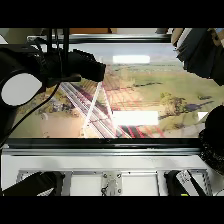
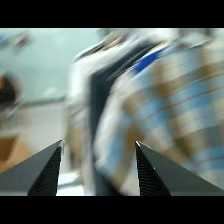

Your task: Fold the clothes and pants, and hang the long-sleeved shirts on hangers.

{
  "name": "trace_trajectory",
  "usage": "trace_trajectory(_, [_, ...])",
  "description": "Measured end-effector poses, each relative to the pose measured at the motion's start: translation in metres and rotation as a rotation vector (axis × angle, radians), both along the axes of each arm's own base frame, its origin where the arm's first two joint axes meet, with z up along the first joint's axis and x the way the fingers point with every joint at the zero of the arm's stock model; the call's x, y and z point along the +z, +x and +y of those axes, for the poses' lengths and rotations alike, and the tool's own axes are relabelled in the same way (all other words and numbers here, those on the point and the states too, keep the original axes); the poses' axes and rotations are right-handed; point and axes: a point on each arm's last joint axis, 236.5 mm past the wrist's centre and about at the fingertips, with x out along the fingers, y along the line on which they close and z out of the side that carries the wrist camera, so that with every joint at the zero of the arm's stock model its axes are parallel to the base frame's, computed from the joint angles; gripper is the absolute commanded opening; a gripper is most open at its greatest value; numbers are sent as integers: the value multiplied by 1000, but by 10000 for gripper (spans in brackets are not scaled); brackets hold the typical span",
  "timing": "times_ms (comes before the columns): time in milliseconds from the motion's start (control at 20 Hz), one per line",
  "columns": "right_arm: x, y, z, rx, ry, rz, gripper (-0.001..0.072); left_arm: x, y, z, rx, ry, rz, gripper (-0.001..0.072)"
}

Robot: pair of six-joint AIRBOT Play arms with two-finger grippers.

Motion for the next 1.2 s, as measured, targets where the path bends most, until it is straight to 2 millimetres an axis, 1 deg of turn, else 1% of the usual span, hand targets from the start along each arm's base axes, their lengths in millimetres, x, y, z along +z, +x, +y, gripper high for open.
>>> trace_trajectory(50, [-20,19,23,117,2,64,468,0,4,5,15,-5,4,14])
trace_trajectory(100, [-41,36,52,247,5,131,469,-1,7,10,28,-14,12,14])
trace_trajectory(150, [-59,48,79,356,4,190,468,-2,10,15,39,-24,21,14])
trace_trajectory(250, [-102,63,137,556,-9,325,469,-5,13,23,58,-44,49,14])
trace_trajectory(300, [-125,67,165,640,-20,397,469,-6,14,25,64,-51,62,14])
trace_trajectory(400, [-165,66,217,784,-42,521,469,-10,13,29,73,-57,87,14])
trace_trajectory(500, [-201,58,269,919,-66,625,469,-12,13,32,78,-57,101,14])
trace_trajectory(600, [-230,44,314,1037,-91,702,469,-14,12,32,78,-58,111,14])
trace_trajectory(650, [-240,38,331,1080,-102,726,469,-15,11,32,78,-59,115,14])
trace_trajectory(750, [-256,26,359,1150,-119,766,469,-15,11,32,78,-60,119,14])
trace_trajectory(800, [-261,22,368,1176,-126,780,442,-15,11,33,79,-60,119,14])
trace_trajectory(850, [-266,19,374,1192,-131,791,267,-15,11,33,79,-60,119,14])
trace_trajectory(900, [-268,18,379,1204,-132,796,23,-15,11,33,79,-59,120,14])
trace_trajectory(1000, [-272,15,384,1218,-136,806,19,-16,11,33,79,-57,121,14])
trace_trajectory(1200, [-275,13,388,1229,-141,814,20,-16,11,33,77,-56,120,14])
